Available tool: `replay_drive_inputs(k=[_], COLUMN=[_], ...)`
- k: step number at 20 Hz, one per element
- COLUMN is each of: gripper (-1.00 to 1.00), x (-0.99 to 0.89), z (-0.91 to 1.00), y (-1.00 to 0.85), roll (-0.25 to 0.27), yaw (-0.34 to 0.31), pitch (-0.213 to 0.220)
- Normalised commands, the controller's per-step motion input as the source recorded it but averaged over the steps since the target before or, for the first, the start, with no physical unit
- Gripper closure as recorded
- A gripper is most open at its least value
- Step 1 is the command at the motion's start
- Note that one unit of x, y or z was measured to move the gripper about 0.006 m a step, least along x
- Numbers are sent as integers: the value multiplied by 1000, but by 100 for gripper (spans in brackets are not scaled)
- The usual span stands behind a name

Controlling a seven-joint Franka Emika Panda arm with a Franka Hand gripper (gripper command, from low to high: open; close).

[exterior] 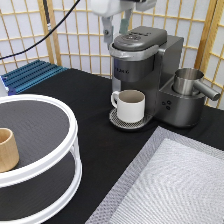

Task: Make coffee

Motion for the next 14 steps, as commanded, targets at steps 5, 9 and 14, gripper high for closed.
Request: replay_drive_inputs(k=[5, 9, 14], gripper=[-100, -100, -100], x=[-105, -409, 0], z=[-446, -64, 0], y=[-961, -349, 0], roll=[39, -4, 0], yaw=[4, 0, 0], pitch=[-131, -172, 0])
